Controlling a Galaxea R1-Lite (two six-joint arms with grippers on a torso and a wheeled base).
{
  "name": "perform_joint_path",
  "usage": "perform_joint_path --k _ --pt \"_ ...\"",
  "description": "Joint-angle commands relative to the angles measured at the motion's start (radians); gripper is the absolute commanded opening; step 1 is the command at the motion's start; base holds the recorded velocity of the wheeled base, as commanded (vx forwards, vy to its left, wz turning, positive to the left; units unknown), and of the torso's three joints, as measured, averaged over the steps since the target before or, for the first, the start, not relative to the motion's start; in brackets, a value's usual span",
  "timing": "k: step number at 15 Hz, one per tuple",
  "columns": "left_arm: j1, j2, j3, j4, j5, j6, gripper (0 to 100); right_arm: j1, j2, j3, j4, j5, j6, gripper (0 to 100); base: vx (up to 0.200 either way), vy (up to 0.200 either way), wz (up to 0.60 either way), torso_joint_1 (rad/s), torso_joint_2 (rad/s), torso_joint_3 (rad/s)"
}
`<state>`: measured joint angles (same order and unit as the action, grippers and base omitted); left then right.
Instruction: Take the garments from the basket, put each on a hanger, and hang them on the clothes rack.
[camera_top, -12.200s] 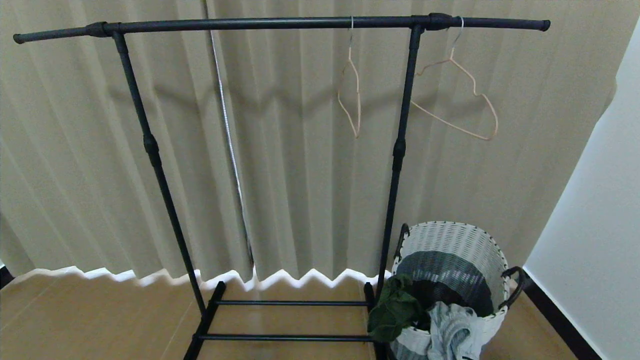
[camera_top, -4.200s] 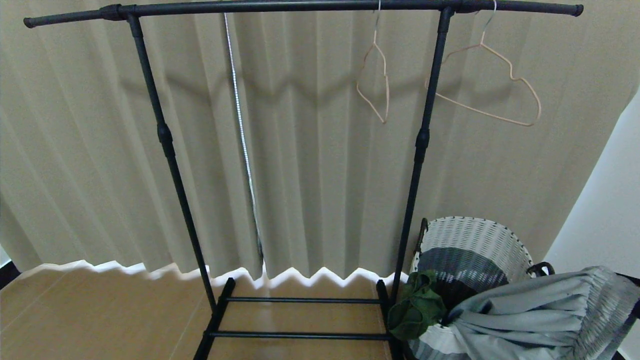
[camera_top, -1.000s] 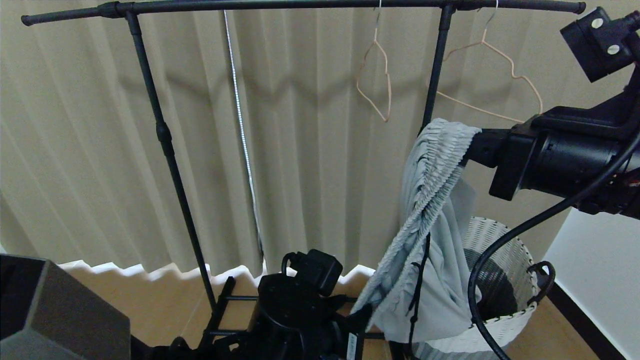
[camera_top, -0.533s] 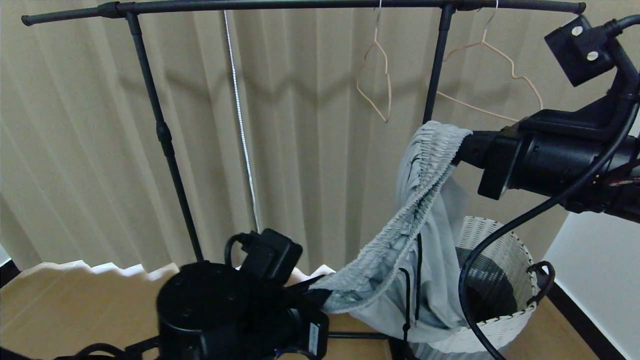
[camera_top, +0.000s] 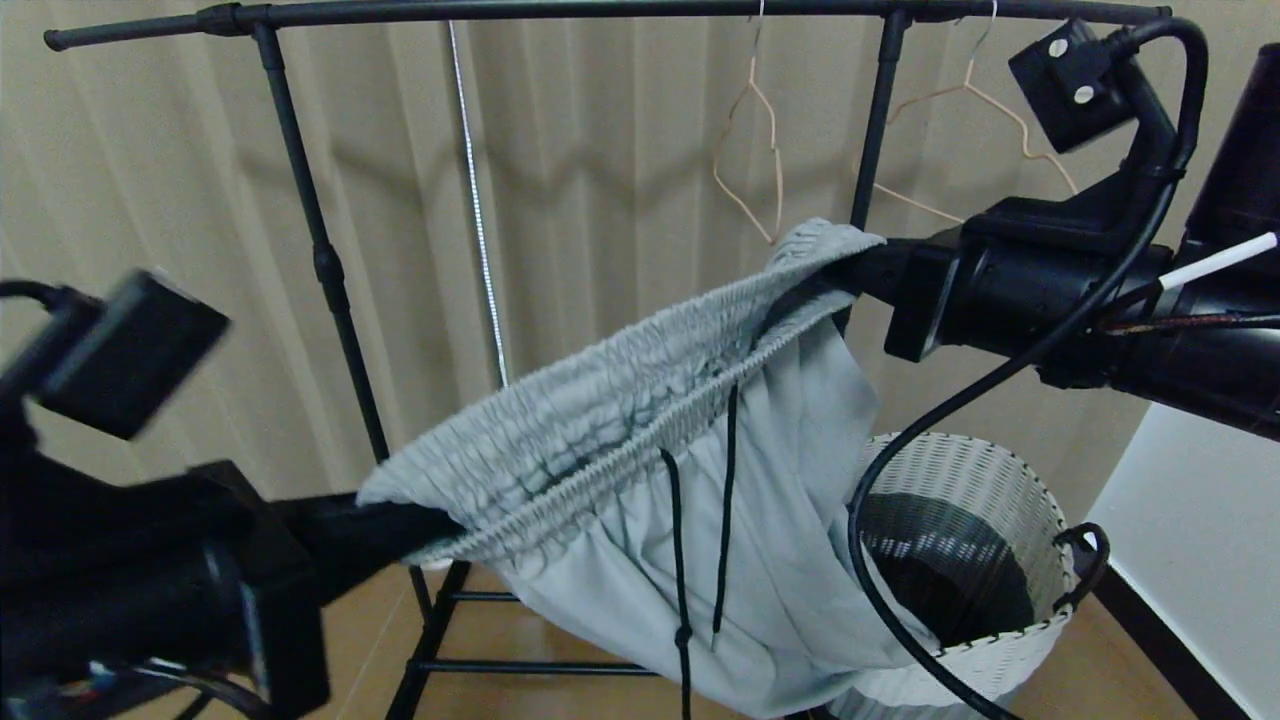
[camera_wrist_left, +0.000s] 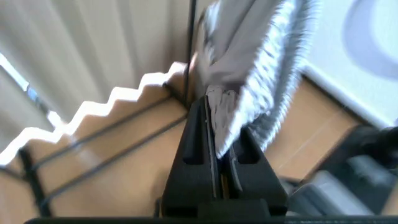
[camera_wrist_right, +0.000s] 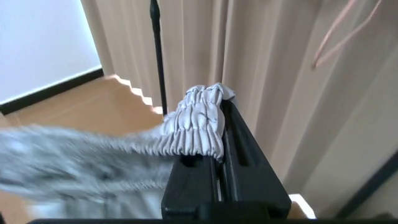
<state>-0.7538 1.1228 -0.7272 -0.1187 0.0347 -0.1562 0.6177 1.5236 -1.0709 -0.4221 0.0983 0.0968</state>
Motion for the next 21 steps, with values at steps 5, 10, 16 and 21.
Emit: perform_joint_path --k 5,10,16,21 --pt "0.146 -0.064 -0.215 0.033 -0.048 0.001 0 0.001 0.036 -0.081 -0.093 0.003 0.003 0 0.0 0.0 0.0 0.0 0.0 0.0" --pt "0.206 0.026 -0.452 0.037 -0.048 0.001 0 -0.001 0.047 -0.205 -0.115 0.046 0.004 0 0.0 0.0 0.0 0.0 0.0 0.0" --pt "0.211 0.112 -0.58 0.042 -0.05 0.009 0 -0.001 0.047 -0.281 -0.112 0.058 0.004 0 0.0 0.0 0.0 0.0 0.0 0.0" --pt "0.209 0.137 -0.578 0.04 -0.048 0.038 0 -0.003 0.049 -0.311 -0.107 0.075 0.003 0 0.0 0.0 0.0 0.0 0.0 0.0"
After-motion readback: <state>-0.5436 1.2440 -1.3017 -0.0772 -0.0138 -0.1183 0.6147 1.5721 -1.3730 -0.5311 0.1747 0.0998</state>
